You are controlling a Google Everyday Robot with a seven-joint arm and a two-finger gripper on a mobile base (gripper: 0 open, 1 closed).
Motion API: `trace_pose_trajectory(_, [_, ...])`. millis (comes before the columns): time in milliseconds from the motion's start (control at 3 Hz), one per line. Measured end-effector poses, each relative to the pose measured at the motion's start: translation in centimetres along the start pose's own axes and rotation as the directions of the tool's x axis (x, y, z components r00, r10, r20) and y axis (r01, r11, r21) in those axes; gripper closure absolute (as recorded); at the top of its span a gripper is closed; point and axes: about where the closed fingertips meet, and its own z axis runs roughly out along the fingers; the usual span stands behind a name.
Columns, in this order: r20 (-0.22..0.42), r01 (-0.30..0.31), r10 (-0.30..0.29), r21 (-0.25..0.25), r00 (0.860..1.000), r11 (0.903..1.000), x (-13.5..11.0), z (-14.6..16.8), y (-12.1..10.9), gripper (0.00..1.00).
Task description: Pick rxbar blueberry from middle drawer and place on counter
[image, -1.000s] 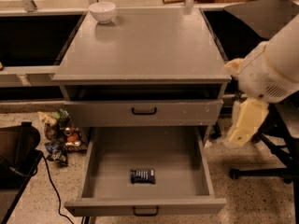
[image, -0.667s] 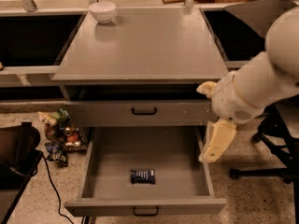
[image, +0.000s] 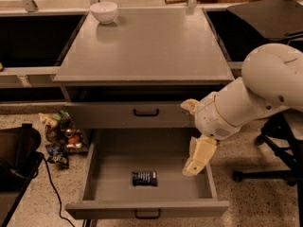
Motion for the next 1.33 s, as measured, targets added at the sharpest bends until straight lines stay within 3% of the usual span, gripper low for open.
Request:
trace_pose_trajectory(333, [0.041,-0.010,0.012,-0.045,0.999,0.9989,2.2,3.6,0.4,0.00])
trace_pose_trajectory(667, [0.128,-0.015,0.025,-0.084,0.991,0.9963,6.1,9.3,1.2,0.00])
trace_pose_trajectory(1000, [0.166,-0.002,0.018,-0.096,0.986,0.9953,8.8,14.1,1.1,0.00])
trace_pose_trajectory(1333, [0.157,-0.022,0.037,-0.096,0.987,0.9952,11.1,18.6,0.6,0.00])
